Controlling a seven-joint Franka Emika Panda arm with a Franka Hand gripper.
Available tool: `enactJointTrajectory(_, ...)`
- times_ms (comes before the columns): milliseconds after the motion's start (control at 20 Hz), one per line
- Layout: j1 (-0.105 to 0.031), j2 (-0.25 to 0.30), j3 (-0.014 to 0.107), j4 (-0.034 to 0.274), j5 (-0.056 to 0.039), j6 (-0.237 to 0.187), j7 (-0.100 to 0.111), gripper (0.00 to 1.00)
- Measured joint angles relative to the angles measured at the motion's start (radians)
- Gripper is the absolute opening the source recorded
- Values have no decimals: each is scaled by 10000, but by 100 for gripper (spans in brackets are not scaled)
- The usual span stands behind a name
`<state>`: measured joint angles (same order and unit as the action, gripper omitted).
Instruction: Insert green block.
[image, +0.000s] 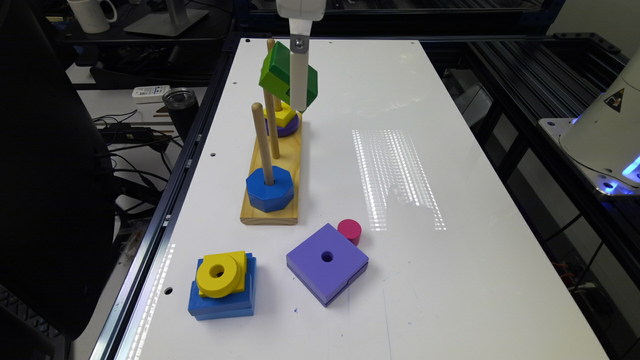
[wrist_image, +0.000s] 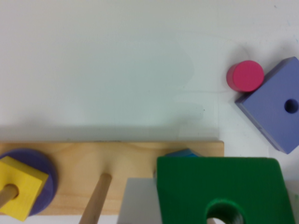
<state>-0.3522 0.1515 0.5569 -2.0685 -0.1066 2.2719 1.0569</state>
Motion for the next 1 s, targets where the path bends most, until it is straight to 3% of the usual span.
enactJointTrajectory(500,-17,249,-1,343,-16,39,-8,0)
enactJointTrajectory(800,-19,585,-11,695,-105,39,-11,0)
enactJointTrajectory(1000,-18,671,-7,765,-127,39,-10,0)
